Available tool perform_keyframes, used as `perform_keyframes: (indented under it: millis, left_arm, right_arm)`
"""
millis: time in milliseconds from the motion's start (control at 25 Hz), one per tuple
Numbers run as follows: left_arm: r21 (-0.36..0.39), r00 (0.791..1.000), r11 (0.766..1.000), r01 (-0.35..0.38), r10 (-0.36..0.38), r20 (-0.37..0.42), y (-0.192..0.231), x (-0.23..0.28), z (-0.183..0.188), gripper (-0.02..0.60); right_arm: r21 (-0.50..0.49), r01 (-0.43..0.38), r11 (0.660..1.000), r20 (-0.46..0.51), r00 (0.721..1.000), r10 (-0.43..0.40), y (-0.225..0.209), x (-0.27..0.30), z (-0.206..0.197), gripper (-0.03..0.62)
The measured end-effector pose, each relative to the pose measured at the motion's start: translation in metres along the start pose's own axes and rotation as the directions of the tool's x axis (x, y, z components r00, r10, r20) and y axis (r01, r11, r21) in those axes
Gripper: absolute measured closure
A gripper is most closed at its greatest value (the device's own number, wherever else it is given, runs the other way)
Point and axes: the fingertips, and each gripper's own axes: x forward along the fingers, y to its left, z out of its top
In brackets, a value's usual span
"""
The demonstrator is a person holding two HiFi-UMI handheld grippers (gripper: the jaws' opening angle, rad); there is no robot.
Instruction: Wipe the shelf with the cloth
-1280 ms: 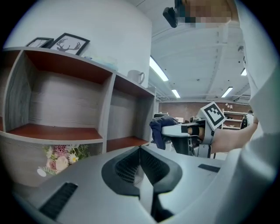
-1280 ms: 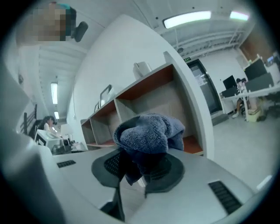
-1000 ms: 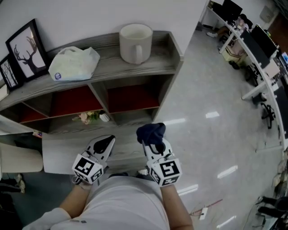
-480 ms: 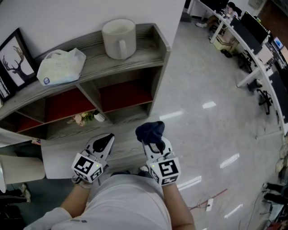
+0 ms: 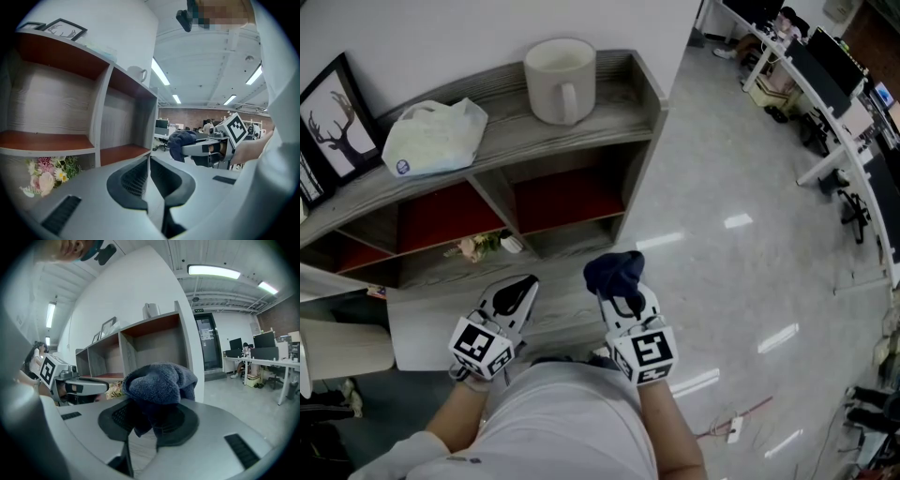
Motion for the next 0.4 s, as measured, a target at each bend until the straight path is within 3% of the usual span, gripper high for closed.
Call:
perform_keyframes:
  millis: [400]
  left_arm:
    - [-0.009, 1.000, 1.000, -0.009, 0.009, 0.002, 0.0044, 0.0012, -0.0007, 0.563]
  right_arm:
    - [-0.002, -0.001, 1.000, -0.014, 1.000, 0.001, -0.0002, 0.0029, -0.0030, 0.502]
